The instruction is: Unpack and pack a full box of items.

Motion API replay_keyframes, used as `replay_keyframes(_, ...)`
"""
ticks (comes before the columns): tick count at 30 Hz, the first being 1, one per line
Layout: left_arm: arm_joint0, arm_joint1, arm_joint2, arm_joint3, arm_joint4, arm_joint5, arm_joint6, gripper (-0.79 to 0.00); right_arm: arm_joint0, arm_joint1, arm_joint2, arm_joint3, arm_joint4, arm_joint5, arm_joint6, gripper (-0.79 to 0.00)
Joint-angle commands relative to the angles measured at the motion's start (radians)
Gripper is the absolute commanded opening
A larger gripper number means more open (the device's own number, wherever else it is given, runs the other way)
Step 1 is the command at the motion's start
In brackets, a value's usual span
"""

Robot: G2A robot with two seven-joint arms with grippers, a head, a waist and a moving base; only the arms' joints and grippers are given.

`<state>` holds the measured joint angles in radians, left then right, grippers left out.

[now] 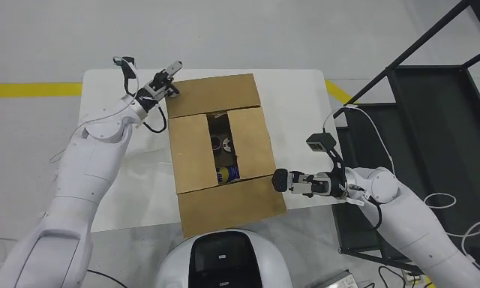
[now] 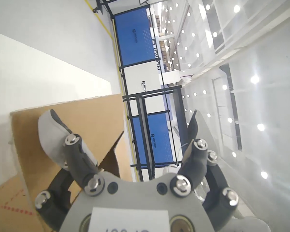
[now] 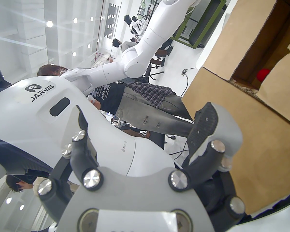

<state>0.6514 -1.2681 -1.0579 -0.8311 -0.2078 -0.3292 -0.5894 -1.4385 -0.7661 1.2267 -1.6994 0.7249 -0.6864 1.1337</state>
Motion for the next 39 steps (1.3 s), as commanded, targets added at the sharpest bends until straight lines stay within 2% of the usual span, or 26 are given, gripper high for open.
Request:
replay_keyframes(1,-0.025,-0.008,0.025,0.05,0.042,0.03,0.014,0.0,0.0,0.0,0.0,0.0,0.0,0.0,0.0,0.0)
replay_keyframes(4,-0.058,-0.017,0.073,0.1,0.173,0.057,0.075,0.0,0.0,0.0,0.0,0.0,0.0,0.0,0.0,0.0)
replay_keyframes(7,-0.07,-0.026,0.113,0.136,0.265,0.059,0.087,0.0,0.0,0.0,0.0,0.0,0.0,0.0,0.0,0.0)
replay_keyframes(13,-0.082,-0.033,0.143,0.179,0.313,0.026,-0.002,0.0,0.0,0.0,0.0,0.0,0.0,0.0,0.0,0.0)
replay_keyframes(17,-0.086,-0.029,0.116,0.188,0.303,0.001,0.036,0.0,0.0,0.0,0.0,0.0,0.0,0.0,0.0,0.0)
replay_keyframes(21,-0.072,-0.016,0.049,0.154,0.232,-0.048,0.096,0.0,0.0,0.0,0.0,0.0,0.0,0.0,0.0,0.0)
replay_keyframes(25,-0.016,0.01,-0.048,0.064,0.101,-0.098,0.053,0.0,0.0,0.0,0.0,0.0,0.0,0.0,0.0,0.0)
replay_keyframes(28,0.062,0.037,-0.127,-0.047,0.01,-0.103,-0.041,0.0,0.002,-0.001,0.001,-0.008,-0.007,0.006,-0.01,0.0)
replay_keyframes(33,0.227,0.086,-0.272,-0.265,-0.092,-0.047,-0.198,0.0,0.04,-0.008,-0.006,-0.102,-0.084,0.074,-0.047,0.0)
replay_keyframes(39,0.407,0.125,-0.408,-0.483,-0.162,0.022,-0.316,0.0,0.12,-0.027,-0.062,-0.181,-0.131,0.158,-0.065,0.0)
